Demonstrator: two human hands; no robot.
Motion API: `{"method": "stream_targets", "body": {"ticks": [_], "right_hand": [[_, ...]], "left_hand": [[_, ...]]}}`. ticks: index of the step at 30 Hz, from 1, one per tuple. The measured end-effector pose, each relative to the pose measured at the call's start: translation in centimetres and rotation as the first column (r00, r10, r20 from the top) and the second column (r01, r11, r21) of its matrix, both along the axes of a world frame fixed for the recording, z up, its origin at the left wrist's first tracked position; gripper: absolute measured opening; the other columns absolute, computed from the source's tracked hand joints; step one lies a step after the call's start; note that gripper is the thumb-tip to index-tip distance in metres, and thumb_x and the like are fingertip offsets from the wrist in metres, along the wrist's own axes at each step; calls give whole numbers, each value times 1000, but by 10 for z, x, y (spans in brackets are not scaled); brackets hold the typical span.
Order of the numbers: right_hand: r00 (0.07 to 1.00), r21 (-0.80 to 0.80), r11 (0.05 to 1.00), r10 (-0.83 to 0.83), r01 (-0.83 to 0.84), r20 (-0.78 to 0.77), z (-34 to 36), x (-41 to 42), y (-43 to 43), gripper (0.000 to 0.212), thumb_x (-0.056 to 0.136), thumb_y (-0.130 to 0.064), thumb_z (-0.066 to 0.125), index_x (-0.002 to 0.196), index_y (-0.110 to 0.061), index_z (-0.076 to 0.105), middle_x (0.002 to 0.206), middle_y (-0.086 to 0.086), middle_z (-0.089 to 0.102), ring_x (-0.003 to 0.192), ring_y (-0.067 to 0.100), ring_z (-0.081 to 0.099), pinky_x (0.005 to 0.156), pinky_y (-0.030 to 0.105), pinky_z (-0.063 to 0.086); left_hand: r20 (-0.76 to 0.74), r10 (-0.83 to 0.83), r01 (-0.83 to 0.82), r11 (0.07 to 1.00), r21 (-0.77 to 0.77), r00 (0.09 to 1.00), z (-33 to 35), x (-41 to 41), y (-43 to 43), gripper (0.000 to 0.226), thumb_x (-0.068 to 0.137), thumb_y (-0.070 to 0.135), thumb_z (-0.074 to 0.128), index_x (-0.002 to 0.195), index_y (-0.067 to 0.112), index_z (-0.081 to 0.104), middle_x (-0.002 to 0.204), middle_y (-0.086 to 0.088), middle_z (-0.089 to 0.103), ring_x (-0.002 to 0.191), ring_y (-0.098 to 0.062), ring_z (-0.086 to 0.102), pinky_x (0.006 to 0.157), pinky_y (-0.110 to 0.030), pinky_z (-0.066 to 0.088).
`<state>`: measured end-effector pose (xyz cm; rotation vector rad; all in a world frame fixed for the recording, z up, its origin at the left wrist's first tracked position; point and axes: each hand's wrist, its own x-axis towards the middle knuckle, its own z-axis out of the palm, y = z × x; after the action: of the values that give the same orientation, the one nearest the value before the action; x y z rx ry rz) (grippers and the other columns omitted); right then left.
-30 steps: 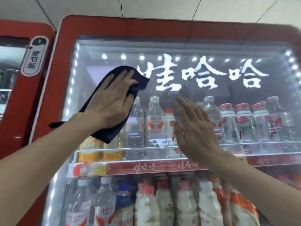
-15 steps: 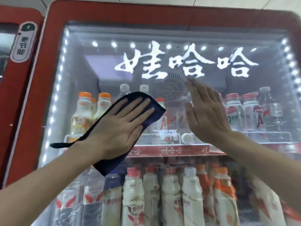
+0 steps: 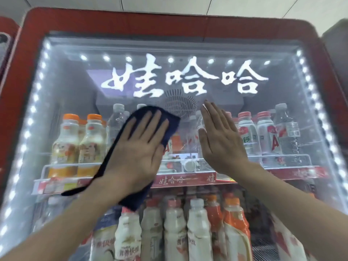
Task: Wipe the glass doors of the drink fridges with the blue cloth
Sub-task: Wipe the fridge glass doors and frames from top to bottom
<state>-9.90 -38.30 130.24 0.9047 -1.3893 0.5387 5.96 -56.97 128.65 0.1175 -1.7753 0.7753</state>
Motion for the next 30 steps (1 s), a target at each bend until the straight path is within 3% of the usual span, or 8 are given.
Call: {"method": "stream_targets", "body": {"ticks": [2, 5, 7, 10, 15, 20, 26, 30], "right_hand": [[991, -12, 992, 130, -129, 14, 0, 3, 3, 58, 106, -27, 29, 161, -7, 30, 171, 5, 22, 159, 16, 13, 128, 23, -3], [956, -109, 949, 292, -294, -37, 0, -1, 18, 44, 104, -19, 37, 142, -8, 56, 157, 7, 47, 146, 23, 40, 122, 29, 24], [981, -127, 973, 185, -192, -66, -1, -10, 30, 42, 103, -21, 39, 140, -10, 56, 157, 7, 45, 143, 25, 41, 120, 30, 22], [997, -89, 993, 79, -77, 25, -2, -22, 37, 48, 103, -25, 41, 149, -14, 47, 163, 8, 36, 149, 27, 35, 125, 42, 21], [998, -73, 996, 51, -47, 45, -3, -27, 35, 50, 103, -27, 38, 152, -20, 40, 166, 2, 31, 151, 24, 31, 124, 44, 21], [996, -84, 994, 70, -65, 51, -4, -30, 35, 50, 102, -28, 35, 152, -24, 39, 166, -2, 29, 152, 20, 28, 125, 41, 19], [981, -51, 980, 193, -191, 27, -1, -25, 49, 47, 102, -20, 38, 146, -19, 54, 162, 4, 38, 149, 23, 33, 122, 39, 22], [995, -81, 993, 78, -82, -55, 7, -48, 85, 44, 97, -18, 45, 138, -13, 59, 157, 11, 44, 140, 29, 42, 115, 42, 30]], "left_hand": [[112, 4, 6, 996, -88, 994, -31, -2, 2, 60, 109, 42, 17, 165, 21, 18, 173, -3, 12, 160, -21, 8, 128, -49, 11], [255, 39, 23, 971, -238, 966, -8, 11, -9, 57, 110, 43, 20, 164, 24, 22, 172, 0, 17, 160, -19, 12, 128, -46, 13], [234, 52, 4, 973, -230, 971, 32, 17, -14, 57, 109, 44, 18, 163, 26, 20, 171, 1, 15, 160, -20, 12, 129, -44, 10], [80, 27, -23, 998, -54, 996, 88, 10, -9, 60, 103, 49, 5, 160, 32, 3, 172, 4, 3, 160, -15, 1, 130, -40, -1], [-36, -21, 24, 996, 82, 999, 92, -20, 16, 68, 100, 49, 1, 165, 28, 5, 173, 4, -2, 160, -14, -5, 129, -41, -5], [-8, -50, 51, 998, 44, 999, 57, -38, 33, 66, 102, 49, -2, 164, 27, 1, 172, 3, -6, 160, -15, -7, 129, -43, -4], [107, 4, 7, 994, -105, 994, -24, -54, 59, 61, 108, 42, 21, 164, 17, 20, 172, -6, 13, 160, -25, 11, 128, -52, 16], [150, 36, -8, 983, -182, 988, 26, -43, 53, 60, 106, 41, 18, 163, 21, 24, 171, -4, 19, 159, -24, 16, 129, -46, 11]]}}
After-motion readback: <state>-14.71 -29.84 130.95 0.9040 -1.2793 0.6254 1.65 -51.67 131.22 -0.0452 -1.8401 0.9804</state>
